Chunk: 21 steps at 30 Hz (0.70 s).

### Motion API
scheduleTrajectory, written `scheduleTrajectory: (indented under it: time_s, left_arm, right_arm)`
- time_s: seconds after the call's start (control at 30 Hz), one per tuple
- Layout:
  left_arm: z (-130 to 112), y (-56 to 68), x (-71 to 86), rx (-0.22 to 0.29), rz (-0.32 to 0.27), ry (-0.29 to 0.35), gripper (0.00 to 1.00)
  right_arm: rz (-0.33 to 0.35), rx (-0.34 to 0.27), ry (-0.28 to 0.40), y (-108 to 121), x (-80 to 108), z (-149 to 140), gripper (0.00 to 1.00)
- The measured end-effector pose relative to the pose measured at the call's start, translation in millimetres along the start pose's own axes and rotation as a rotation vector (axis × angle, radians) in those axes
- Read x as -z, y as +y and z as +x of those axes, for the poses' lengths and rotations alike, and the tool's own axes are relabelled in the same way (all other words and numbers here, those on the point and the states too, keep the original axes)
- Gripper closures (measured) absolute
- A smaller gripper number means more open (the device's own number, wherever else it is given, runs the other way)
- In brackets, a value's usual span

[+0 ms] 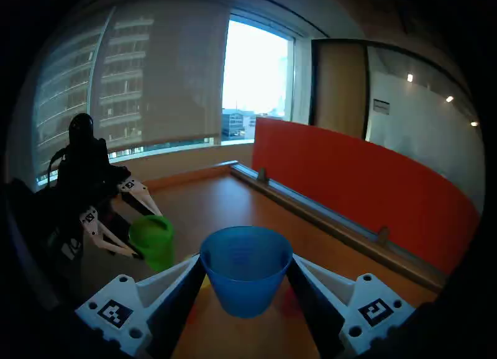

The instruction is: Pour water

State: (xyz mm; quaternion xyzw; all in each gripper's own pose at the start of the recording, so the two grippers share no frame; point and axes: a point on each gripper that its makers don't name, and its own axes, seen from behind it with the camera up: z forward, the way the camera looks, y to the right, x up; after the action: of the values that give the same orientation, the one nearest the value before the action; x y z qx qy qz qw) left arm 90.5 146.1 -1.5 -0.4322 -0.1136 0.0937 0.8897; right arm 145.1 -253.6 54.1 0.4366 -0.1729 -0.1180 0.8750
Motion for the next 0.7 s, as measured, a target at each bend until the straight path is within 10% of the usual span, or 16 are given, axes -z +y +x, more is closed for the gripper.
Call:
scheduleTrajectory:
  time_s: [0.7]
  left_arm:
    - [-69.5, 5.8, -0.5, 0.018, -0.01, -0.135, 0.15]
  right_arm:
    - [0.023, 0.008, -0.139, 7.2, -19.0, -66.7, 0.1]
